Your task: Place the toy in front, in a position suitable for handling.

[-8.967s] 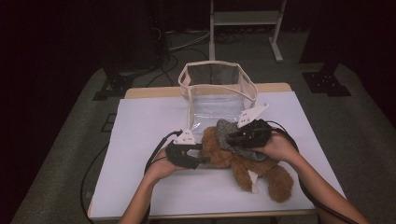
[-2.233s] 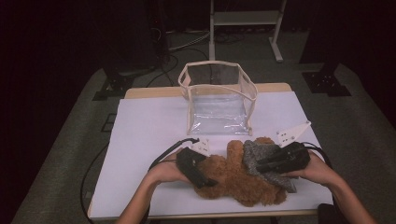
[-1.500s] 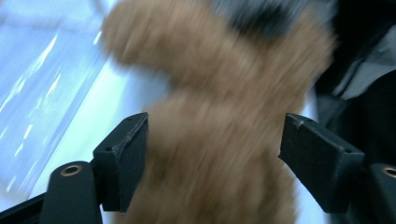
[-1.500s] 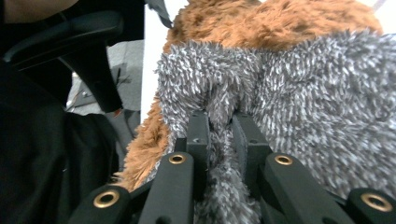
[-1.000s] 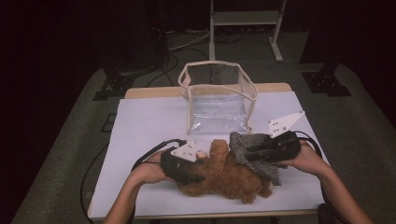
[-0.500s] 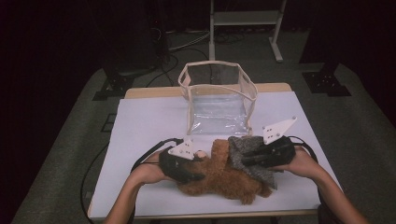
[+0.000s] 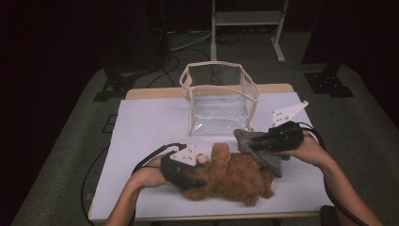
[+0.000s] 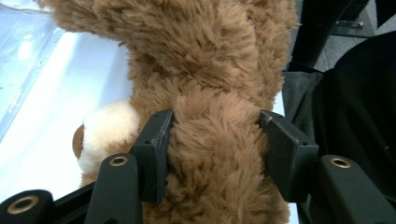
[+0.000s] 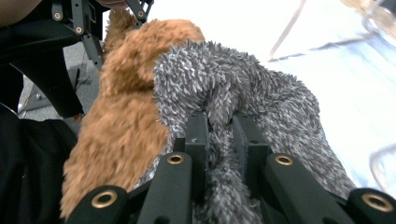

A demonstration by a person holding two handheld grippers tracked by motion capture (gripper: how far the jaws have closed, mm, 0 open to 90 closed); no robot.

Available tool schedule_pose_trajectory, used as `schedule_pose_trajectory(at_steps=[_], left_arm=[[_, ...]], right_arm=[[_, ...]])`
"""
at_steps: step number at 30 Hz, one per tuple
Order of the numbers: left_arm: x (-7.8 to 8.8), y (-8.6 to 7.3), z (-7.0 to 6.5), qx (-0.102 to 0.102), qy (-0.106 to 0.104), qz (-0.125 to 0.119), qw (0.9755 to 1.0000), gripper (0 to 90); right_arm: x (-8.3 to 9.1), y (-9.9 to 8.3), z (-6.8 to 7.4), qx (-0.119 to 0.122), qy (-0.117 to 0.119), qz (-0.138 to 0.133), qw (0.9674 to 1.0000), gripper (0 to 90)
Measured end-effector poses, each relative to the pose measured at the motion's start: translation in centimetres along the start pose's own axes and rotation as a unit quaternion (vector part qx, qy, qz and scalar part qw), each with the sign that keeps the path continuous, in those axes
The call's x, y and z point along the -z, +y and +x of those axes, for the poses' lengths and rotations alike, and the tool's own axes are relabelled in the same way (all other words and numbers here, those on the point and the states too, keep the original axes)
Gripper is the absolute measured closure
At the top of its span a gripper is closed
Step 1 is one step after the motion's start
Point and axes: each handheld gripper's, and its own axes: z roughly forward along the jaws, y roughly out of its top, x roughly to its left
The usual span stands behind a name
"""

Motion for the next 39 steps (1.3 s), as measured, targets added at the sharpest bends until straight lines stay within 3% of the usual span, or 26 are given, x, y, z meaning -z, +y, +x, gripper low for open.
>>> schedule_pose_trajectory(at_steps=[3,7,12,16,20,25,31,35,39], left_arm=[[0.2,-0.3,-0.1,0.003,-0.001,-0.006,1.0,46.0],[0.0,-0.4,0.2,0.015,0.009,-0.018,0.9997,46.2],[-0.4,0.0,0.7,0.034,0.024,-0.027,0.9988,46.2],[-0.7,0.5,1.0,0.038,0.033,-0.022,0.9985,45.1],[-1.0,0.7,1.1,0.038,0.029,-0.018,0.9987,44.8],[-1.0,0.6,1.2,0.04,0.028,-0.022,0.9986,44.7],[-1.0,0.8,1.2,0.035,0.028,-0.015,0.9989,44.6],[-1.0,0.9,1.2,0.033,0.029,-0.015,0.9989,44.3],[-1.0,0.8,1.2,0.032,0.029,-0.016,0.9989,44.1]], right_arm=[[-0.6,0.1,-0.6,-0.004,-0.002,0.008,1.0,77.3],[-0.1,-0.6,-0.9,-0.02,-0.005,0.006,0.9998,77.3],[0.2,-0.6,1.1,-0.001,0.004,0.001,1.0,77.3],[-1.1,-0.2,2.7,0.024,0.027,0.012,0.9993,77.3],[-2.6,0.0,4.0,0.047,0.044,0.019,0.9978,77.2],[-1.9,-0.2,3.0,0.024,0.043,-0.003,0.9988,77.3],[-0.7,2.3,2.7,0.037,0.031,-0.024,0.9985,77.3],[-1.9,3.9,2.6,0.043,0.035,-0.014,0.9983,77.3],[-4.4,4.0,2.5,0.041,0.053,0.016,0.9977,77.3]])
